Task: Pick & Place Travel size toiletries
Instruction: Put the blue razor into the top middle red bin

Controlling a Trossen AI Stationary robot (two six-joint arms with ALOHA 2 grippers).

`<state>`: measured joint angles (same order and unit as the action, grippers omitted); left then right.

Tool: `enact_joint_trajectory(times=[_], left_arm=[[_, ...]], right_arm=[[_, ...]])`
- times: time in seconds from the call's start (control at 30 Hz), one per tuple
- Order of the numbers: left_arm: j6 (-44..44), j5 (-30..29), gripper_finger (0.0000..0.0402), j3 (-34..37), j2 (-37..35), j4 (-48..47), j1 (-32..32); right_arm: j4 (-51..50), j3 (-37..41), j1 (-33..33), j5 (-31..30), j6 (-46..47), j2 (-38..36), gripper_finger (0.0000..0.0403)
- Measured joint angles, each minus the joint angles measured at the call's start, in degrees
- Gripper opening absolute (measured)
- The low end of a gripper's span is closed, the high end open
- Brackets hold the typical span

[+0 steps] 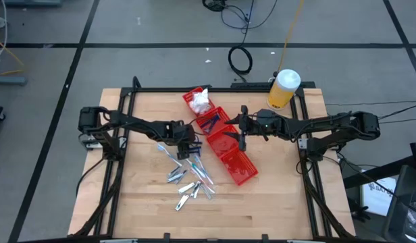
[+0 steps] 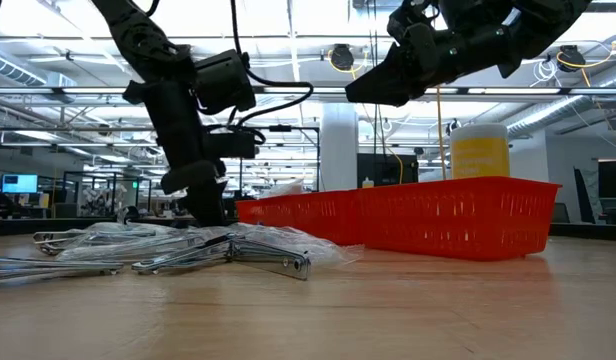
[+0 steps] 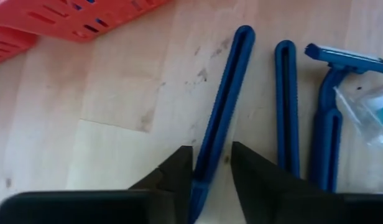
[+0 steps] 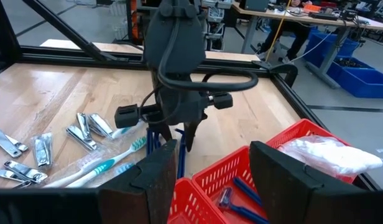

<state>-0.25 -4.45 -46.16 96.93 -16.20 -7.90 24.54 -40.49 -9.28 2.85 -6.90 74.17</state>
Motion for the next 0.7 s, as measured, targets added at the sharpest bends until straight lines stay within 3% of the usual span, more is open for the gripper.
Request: enact_joint_trajectory(times=[0.23, 0.5, 0.7], left_arm=[[-1.8, 2.7, 0.0015, 3.1, -0.1, 2.3, -1.7], [-2.9, 3.3, 0.0015, 5.0, -1.1, 3.2, -1.5], [-2.3, 1.7, 0.0014, 5.7, -8.2, -1.7, -0.4]], right_arm=[[0.0, 0.0, 0.0, 0.0, 0.0, 0.0, 0.0187], [0.0, 0.0, 0.0, 0.0, 0.2, 0.0, 0.0187], [-0.6, 0.0, 0.0, 0.0, 0.2, 0.0, 0.0187]])
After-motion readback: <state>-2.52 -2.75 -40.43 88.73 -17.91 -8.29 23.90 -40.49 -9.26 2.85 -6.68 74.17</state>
